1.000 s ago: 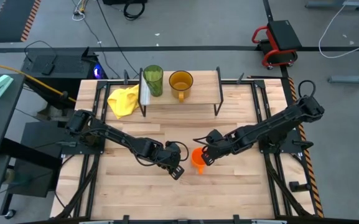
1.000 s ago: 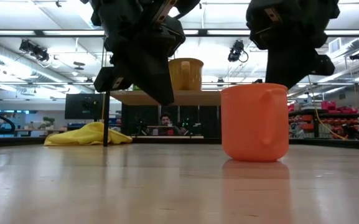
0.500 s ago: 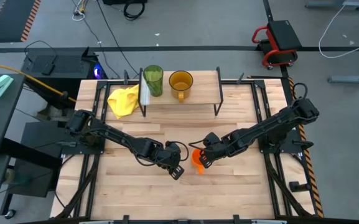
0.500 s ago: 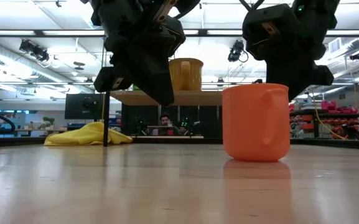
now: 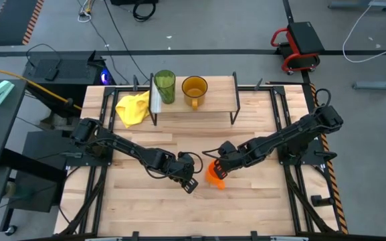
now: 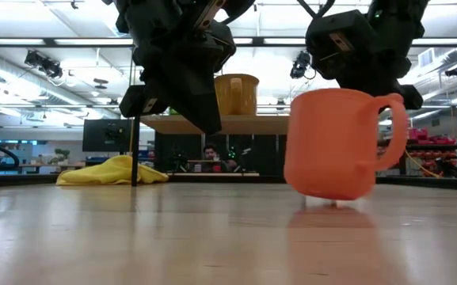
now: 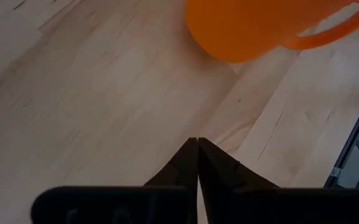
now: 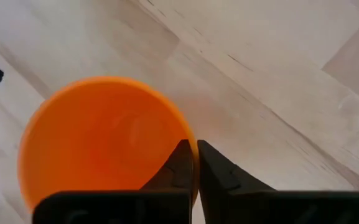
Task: Stack small to large cups/mugs on shelf
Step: Put the orange mug on the shelf
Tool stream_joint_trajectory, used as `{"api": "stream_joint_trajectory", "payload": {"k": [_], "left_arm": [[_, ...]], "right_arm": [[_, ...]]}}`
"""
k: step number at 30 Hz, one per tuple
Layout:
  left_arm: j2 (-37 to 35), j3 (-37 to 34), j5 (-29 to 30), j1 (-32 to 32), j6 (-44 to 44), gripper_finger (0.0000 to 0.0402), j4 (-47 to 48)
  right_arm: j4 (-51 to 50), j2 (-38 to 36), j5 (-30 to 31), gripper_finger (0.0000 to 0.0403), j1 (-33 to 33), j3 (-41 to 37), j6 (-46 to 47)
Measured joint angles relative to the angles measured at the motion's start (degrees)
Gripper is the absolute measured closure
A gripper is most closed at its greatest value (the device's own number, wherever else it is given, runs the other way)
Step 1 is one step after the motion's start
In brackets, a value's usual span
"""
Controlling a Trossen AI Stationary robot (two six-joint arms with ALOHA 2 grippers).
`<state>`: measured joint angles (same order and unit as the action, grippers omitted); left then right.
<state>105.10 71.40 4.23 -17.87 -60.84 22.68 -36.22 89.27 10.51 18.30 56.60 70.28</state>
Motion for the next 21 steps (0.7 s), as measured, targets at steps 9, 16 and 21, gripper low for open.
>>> {"api": "stream_joint_trajectory", "payload": {"k": [9,16,21], "left_arm": [[0.00,0.00,0.00,0.02,-0.02,0.0379,0.00],[-0.02,0.00,0.00,0.02,0.02,0.0389,0.01],[-0.02,-0.02,0.00,0.00,0.06,0.0384,0.02]], "right_arm": [[0.08,-0.01,-3.71,0.0394,-0.65,0.00,0.06],[-0.45,-1.30,-5.06,0.0396,-0.63,0.00,-0.11],[-1.32,-3.01,-5.06,0.0396,-1.21,0.00,-0.94]]}}
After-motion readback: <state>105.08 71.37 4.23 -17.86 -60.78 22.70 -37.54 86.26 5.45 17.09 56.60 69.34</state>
